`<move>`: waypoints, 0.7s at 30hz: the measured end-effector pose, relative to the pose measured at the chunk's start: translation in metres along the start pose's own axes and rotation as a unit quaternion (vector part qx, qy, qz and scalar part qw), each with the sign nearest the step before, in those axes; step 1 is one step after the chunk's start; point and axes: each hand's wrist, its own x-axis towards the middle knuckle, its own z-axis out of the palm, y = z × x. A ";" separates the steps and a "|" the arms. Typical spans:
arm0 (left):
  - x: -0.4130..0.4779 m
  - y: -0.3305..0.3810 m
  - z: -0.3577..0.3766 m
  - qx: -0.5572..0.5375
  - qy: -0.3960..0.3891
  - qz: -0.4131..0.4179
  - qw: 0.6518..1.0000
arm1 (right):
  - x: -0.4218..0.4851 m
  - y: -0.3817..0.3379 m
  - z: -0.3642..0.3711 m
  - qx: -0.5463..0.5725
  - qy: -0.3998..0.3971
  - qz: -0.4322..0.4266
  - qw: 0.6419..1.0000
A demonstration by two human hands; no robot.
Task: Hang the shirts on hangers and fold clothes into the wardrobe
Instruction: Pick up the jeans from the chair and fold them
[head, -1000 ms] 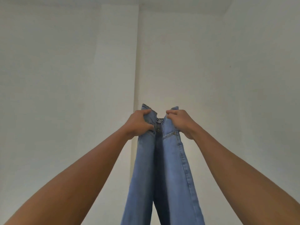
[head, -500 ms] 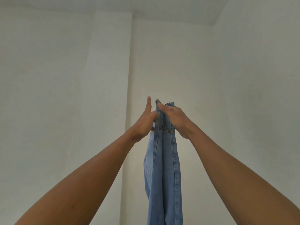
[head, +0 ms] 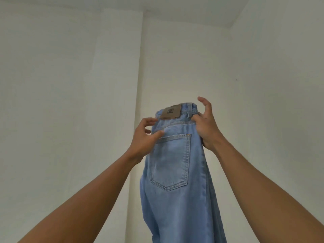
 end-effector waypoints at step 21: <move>-0.007 0.037 0.002 -0.141 -0.064 -0.028 0.988 | 0.000 -0.004 -0.041 -0.043 0.079 -0.008 0.996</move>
